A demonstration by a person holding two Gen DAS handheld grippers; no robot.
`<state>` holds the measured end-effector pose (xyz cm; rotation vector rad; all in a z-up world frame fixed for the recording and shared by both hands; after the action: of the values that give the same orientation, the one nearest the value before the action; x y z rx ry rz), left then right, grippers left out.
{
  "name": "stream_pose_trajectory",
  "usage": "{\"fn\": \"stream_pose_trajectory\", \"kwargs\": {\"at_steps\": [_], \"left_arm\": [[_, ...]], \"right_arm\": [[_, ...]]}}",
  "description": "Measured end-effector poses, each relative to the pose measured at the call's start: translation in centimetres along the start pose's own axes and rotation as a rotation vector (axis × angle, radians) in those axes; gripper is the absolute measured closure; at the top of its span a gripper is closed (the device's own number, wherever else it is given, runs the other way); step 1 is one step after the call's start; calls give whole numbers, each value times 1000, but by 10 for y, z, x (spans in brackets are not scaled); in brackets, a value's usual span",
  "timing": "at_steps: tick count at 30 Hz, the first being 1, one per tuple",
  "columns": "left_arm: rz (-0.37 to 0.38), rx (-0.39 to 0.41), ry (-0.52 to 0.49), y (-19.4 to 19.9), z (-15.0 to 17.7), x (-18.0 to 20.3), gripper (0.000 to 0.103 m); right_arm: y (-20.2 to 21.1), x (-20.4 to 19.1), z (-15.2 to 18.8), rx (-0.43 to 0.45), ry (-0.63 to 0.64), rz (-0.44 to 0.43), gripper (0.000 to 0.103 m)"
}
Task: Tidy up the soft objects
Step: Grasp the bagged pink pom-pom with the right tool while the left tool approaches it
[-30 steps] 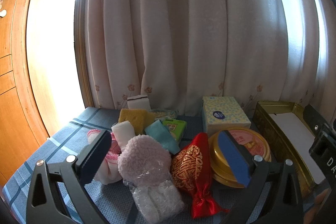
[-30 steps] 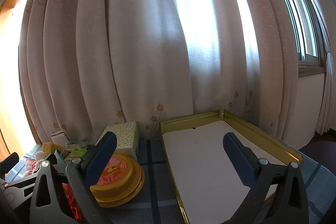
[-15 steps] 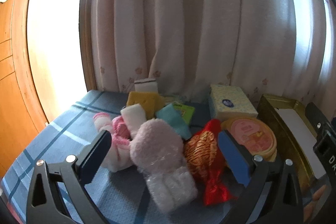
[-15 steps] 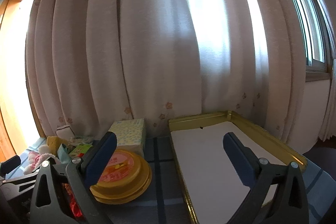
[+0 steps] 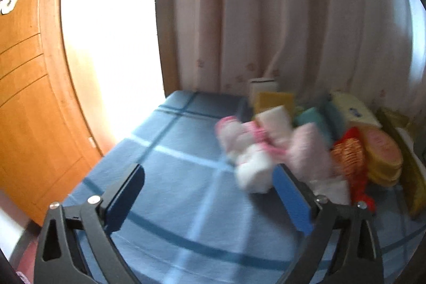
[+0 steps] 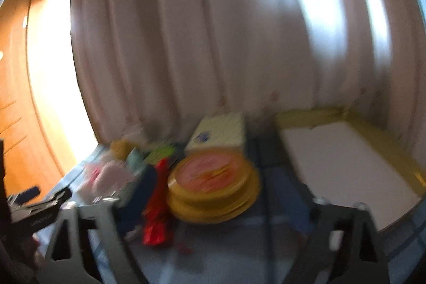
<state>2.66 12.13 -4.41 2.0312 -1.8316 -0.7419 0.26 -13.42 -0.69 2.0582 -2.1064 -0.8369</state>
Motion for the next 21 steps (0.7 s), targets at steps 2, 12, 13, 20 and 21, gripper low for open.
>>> {"fn": "stream_pose_trajectory", "kwargs": {"at_steps": [2, 12, 13, 20, 21], "left_arm": [[-10, -18, 0, -4, 5, -10, 6], [-29, -54, 39, -11, 14, -36, 11], [-28, -55, 43, -11, 14, -39, 11], [-32, -58, 81, -10, 17, -65, 11], [-33, -57, 88, -10, 17, -67, 11]], "right_arm": [[-10, -13, 11, -93, 5, -38, 44], [-53, -100, 50, -319, 146, -198, 50], [-60, -106, 54, -342, 163, -189, 50], [-90, -111, 68, -524, 176, -168, 53], [-87, -111, 67, -517, 176, -193, 65]]}}
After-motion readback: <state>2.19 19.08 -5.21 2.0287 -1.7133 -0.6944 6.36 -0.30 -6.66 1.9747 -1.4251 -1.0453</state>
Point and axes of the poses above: each gripper's, at about its wrist camera, not at the fingertips, and y roughly against the way its jaws point, x to its right, z to its underside, the point moved 4 cm from there along -y, roughly the way its jaws point, and after that the axes turned 11 degrees about -y, right-handed, at the moved point
